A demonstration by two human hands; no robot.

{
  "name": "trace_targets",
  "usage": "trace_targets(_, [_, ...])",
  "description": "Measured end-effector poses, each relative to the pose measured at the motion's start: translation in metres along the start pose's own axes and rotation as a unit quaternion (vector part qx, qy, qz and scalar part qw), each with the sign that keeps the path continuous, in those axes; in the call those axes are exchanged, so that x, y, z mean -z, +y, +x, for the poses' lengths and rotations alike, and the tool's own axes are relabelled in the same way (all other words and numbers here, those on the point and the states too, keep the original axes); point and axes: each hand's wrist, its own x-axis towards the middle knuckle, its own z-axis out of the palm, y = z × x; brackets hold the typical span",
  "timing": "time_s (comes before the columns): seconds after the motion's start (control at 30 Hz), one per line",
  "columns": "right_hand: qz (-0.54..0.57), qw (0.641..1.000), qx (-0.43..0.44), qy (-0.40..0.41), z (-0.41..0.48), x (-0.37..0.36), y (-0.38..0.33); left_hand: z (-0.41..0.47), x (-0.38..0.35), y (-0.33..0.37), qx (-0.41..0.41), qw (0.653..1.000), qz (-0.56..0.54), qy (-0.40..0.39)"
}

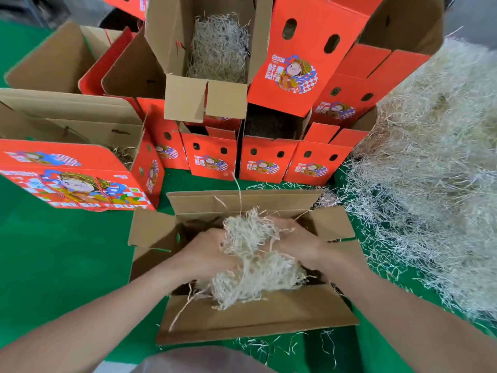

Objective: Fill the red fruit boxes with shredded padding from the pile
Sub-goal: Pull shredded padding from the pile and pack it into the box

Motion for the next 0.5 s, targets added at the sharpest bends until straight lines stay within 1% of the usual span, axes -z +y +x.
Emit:
trace_targets(0.03, [-0.018,0.999,-0.029,0.037,0.001,0.007,0.002,0.002,0.005,-0.004,0.005,0.993,0.111,0.028])
trace_targets(0.07, [-0.052,0.995,-0.052,0.065,0.001,0.015,0.005,0.005,0.012,-0.01,0.011,0.977,0.208,0.05])
trace_targets(0.1, [-0.091,0.991,-0.066,0.074,0.002,0.021,0.008,0.006,0.019,-0.016,0.017,0.959,0.276,0.06])
trace_targets(0.13, [-0.121,0.988,-0.072,0.068,0.003,0.024,0.009,0.007,0.025,-0.02,0.025,0.947,0.315,0.057])
trace_targets(0.2, [-0.148,0.985,-0.071,0.06,0.011,0.019,0.01,0.011,0.027,-0.022,0.033,0.936,0.347,0.04])
trace_targets(0.3, [-0.211,0.975,-0.052,0.052,0.031,0.011,0.008,0.025,0.017,-0.014,0.026,0.941,0.338,0.0])
trace_targets(0.4, [-0.297,0.953,-0.062,-0.009,0.055,0.006,0.008,0.047,0.008,-0.009,0.017,0.94,0.339,-0.043])
trace_targets(0.5, [-0.348,0.93,-0.093,-0.068,0.076,-0.008,0.01,0.067,-0.002,-0.013,0.046,0.926,0.361,-0.096])
